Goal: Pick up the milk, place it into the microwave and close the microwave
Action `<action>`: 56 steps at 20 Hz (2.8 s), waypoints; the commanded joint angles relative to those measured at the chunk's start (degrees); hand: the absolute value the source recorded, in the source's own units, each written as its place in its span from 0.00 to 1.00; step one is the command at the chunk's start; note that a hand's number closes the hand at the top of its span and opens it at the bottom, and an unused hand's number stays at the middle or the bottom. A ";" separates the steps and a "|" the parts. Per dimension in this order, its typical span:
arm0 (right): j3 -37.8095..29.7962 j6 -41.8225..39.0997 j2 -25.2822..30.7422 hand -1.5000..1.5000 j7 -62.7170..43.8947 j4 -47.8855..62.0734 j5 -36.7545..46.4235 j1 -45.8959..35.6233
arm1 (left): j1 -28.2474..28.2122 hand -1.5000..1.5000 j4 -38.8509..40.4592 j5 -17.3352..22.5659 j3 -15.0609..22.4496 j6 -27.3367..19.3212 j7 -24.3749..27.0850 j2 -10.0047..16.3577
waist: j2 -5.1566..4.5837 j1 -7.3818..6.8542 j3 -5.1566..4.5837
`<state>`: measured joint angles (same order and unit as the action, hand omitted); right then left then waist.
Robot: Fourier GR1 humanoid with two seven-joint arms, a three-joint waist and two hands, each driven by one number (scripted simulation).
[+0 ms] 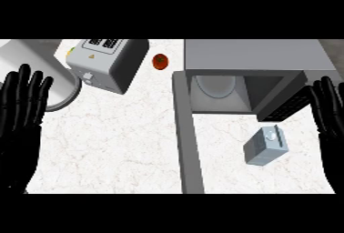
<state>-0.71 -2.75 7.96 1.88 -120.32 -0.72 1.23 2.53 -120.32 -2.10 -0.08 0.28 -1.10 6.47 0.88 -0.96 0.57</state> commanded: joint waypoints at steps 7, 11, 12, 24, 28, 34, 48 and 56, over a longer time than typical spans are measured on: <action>-6.57 -11.89 6.12 0.00 -11.96 -3.76 -24.87 1.70 | -7.16 0.00 -2.90 2.07 3.64 -10.85 -4.21 -6.32 | -0.58 1.20 -0.60; -13.82 -13.59 10.12 0.00 -17.16 -8.29 -35.33 5.02 | -13.33 0.00 -7.96 0.01 8.41 -13.18 -3.49 -6.41 | -0.64 1.24 -0.57; -13.37 -16.96 9.15 0.00 -13.84 -10.55 -34.56 11.60 | -19.22 0.00 -10.59 1.65 8.99 -12.44 -1.19 -6.42 | -0.47 1.33 -0.56; -15.67 -18.88 5.53 0.00 -15.03 -15.56 -29.80 16.44 | -44.01 0.00 -23.67 4.71 15.40 -5.85 9.28 -4.78 | -0.61 0.54 -0.57; -17.08 -18.44 6.07 0.00 -15.39 -12.82 -28.86 13.83 | -47.00 0.00 -21.63 8.47 11.80 -3.51 14.44 -3.49 | -0.70 0.39 -0.60; -14.24 -21.22 2.29 0.00 -9.68 -7.29 -20.15 13.56 | -56.97 0.00 -18.93 8.46 14.47 0.11 24.32 -4.15 | -0.63 0.15 -0.58; -7.74 -19.81 -1.44 0.00 5.52 14.08 1.93 5.04 | -66.61 0.00 -18.46 13.98 7.72 8.33 33.72 -2.38 | -0.79 -0.20 -0.55; -11.36 -14.23 -0.50 0.00 13.16 29.76 8.08 -1.20 | -70.27 0.00 -15.86 15.26 5.86 12.11 38.91 -2.99 | -0.82 -0.52 -0.52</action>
<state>-10.46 -19.66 7.02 10.75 -98.61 3.98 3.34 -65.81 -136.72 11.86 6.57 10.49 35.33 3.68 0.10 -1.23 0.03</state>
